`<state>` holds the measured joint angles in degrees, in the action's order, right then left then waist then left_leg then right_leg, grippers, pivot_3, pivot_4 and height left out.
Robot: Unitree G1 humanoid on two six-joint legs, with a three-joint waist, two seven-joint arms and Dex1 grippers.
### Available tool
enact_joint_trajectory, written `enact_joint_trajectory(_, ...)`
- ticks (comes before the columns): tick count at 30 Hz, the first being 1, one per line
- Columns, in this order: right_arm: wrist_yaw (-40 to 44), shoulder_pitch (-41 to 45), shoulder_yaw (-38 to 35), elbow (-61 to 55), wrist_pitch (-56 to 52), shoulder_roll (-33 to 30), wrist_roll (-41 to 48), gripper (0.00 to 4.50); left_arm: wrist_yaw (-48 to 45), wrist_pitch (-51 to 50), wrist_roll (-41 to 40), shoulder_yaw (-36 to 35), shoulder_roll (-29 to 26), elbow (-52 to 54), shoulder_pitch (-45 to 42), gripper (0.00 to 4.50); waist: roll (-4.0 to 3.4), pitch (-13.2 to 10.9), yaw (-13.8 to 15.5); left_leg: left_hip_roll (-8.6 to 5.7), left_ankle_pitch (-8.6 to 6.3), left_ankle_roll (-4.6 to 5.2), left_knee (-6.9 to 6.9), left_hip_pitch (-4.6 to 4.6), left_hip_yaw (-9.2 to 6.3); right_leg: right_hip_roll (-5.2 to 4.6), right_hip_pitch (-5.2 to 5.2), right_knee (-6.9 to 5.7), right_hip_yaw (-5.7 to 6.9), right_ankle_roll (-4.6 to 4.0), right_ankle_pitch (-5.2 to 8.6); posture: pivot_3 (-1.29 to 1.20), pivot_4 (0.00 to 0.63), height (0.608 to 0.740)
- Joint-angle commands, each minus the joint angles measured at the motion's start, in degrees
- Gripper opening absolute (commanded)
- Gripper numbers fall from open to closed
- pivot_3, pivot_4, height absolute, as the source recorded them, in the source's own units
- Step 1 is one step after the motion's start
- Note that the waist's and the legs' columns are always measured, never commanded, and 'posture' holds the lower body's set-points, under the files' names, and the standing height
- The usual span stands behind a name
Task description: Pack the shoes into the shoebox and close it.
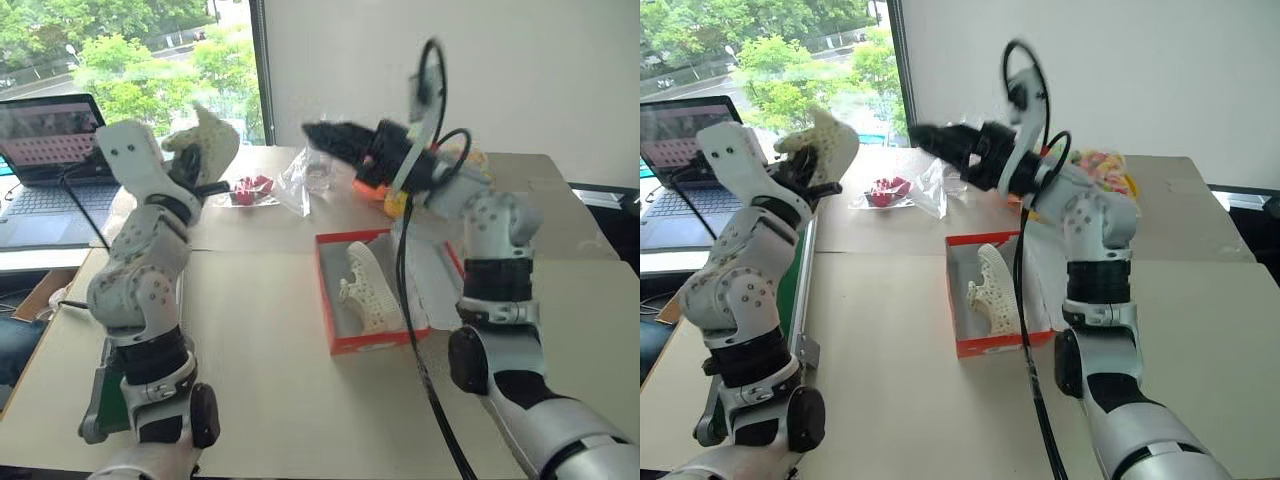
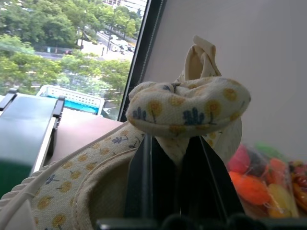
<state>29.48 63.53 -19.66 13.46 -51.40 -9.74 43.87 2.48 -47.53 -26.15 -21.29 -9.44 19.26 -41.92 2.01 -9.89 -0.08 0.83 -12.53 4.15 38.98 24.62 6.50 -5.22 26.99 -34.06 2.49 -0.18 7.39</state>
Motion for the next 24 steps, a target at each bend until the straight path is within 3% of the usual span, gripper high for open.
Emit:
enact_joint_trajectory(1,-7.25,2.68,-6.71,2.83,-1.73,1.18,6.08,4.5,-1.71,1.78,-2.28,3.5,1.65,0.43,-4.22,0.04,0.0,0.0,-0.09,0.0,0.01,0.04,-0.01,0.01,0.01,0.01,0.0,0.02,-0.01,0.0,0.0,0.0,0.15,0.74)
enact_joint_trajectory(11,-12.62,2.37,-6.7,2.17,-2.43,0.42,8.36,4.5,-3.07,6.5,-2.32,9.45,8.19,-6.48,-9.62,0.04,0.0,0.0,-0.93,-0.01,0.07,0.27,-0.01,0.06,0.03,0.08,0.0,0.03,-0.07,0.05,0.01,0.0,0.15,0.74)
enact_joint_trajectory(24,-13.3,0.86,-4.12,1.21,-2.99,-0.74,7.68,4.5,-2.5,8.53,-2.4,10.57,9.85,-7.79,-10.77,0.04,0.0,0.0,-0.76,-0.01,0.08,0.29,0.01,0.08,0.01,0.12,0.0,0.04,-0.12,0.09,0.02,0.0,0.15,0.74)
